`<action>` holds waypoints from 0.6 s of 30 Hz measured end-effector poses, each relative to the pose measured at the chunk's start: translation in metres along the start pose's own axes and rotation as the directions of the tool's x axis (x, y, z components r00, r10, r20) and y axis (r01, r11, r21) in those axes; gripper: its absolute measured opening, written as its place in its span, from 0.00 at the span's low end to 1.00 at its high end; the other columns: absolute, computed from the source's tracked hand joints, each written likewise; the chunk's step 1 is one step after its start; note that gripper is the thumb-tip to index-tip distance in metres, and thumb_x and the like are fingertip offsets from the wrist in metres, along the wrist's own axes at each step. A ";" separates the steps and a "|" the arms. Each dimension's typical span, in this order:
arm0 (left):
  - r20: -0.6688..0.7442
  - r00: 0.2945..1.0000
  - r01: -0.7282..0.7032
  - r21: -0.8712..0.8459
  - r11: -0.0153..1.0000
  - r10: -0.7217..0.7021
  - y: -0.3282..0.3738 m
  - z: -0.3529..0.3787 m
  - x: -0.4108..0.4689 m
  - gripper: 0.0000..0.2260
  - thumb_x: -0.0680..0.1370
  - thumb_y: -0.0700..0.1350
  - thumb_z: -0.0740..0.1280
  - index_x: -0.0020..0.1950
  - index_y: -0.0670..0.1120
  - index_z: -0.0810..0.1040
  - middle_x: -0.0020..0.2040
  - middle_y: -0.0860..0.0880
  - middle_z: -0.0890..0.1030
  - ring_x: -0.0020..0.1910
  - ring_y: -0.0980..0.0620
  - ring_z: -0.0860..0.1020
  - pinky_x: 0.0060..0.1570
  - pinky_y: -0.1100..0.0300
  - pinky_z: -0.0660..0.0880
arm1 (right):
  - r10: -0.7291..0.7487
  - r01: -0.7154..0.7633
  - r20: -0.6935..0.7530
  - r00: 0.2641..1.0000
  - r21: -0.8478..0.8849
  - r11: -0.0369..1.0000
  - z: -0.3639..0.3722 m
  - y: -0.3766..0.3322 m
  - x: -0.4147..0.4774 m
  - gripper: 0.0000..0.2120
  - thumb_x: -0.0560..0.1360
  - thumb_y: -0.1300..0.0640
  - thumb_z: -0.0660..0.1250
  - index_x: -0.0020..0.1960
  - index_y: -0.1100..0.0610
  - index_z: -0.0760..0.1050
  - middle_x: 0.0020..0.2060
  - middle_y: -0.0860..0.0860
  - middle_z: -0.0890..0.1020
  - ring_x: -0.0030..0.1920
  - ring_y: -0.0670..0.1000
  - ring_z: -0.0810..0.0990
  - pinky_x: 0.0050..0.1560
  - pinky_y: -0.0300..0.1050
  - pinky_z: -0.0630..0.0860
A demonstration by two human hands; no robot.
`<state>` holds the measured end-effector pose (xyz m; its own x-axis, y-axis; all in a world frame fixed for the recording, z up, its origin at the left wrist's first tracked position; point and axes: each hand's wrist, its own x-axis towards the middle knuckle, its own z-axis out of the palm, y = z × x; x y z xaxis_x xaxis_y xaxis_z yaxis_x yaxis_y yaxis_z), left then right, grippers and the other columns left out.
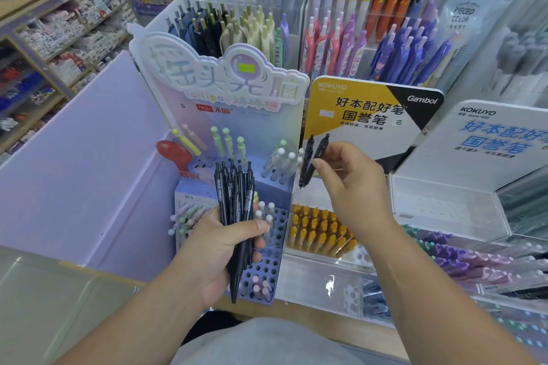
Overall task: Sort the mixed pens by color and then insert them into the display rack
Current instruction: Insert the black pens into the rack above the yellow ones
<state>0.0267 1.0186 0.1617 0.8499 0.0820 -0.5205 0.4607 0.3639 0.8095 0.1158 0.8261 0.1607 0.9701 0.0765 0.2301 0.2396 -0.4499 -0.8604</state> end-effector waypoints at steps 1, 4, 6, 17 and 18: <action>0.001 1.000 0.000 0.000 1.000 0.000 0.000 -0.001 0.000 0.10 0.73 0.31 0.72 0.51 0.41 0.78 0.37 0.42 0.79 0.32 0.48 0.77 0.30 0.57 0.76 | -0.006 0.006 -0.003 1.000 -0.007 1.000 0.000 0.000 0.000 0.06 0.78 0.56 0.69 0.53 0.46 0.76 0.44 0.36 0.81 0.46 0.36 0.80 0.45 0.25 0.73; 0.006 1.000 0.003 0.005 1.000 -0.003 -0.001 -0.003 -0.001 0.10 0.73 0.31 0.72 0.51 0.40 0.78 0.35 0.42 0.78 0.32 0.48 0.77 0.30 0.57 0.76 | -0.014 0.013 -0.012 1.000 -0.027 1.000 0.003 0.001 0.000 0.06 0.78 0.55 0.69 0.55 0.50 0.79 0.44 0.37 0.81 0.46 0.36 0.80 0.45 0.26 0.73; 0.009 1.000 0.005 0.009 1.000 -0.005 0.000 -0.003 -0.002 0.09 0.73 0.31 0.72 0.49 0.41 0.77 0.34 0.42 0.78 0.31 0.47 0.77 0.30 0.57 0.76 | -0.025 0.024 -0.014 1.000 -0.054 0.998 0.004 0.001 0.001 0.07 0.78 0.55 0.69 0.56 0.52 0.79 0.44 0.40 0.82 0.46 0.38 0.80 0.45 0.27 0.74; 0.011 1.000 0.002 0.001 1.000 -0.002 0.001 -0.002 -0.005 0.09 0.73 0.32 0.72 0.48 0.42 0.77 0.35 0.43 0.78 0.32 0.48 0.77 0.30 0.56 0.76 | -0.038 0.036 -0.024 0.999 -0.076 0.996 0.009 0.005 -0.001 0.06 0.79 0.53 0.68 0.55 0.51 0.78 0.45 0.44 0.83 0.46 0.43 0.81 0.47 0.41 0.79; 0.011 1.000 0.003 0.003 1.000 -0.003 0.001 -0.002 -0.005 0.09 0.73 0.32 0.72 0.48 0.42 0.77 0.35 0.43 0.78 0.32 0.48 0.77 0.30 0.57 0.76 | -0.039 0.037 -0.027 0.999 -0.082 0.996 0.009 0.006 0.000 0.05 0.79 0.53 0.68 0.54 0.50 0.78 0.44 0.43 0.82 0.45 0.42 0.80 0.47 0.40 0.78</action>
<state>0.0229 1.0208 0.1647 0.8512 0.0708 -0.5200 0.4640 0.3613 0.8088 0.1171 0.8315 0.1515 0.9587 0.0705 0.2757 0.2713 -0.5185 -0.8109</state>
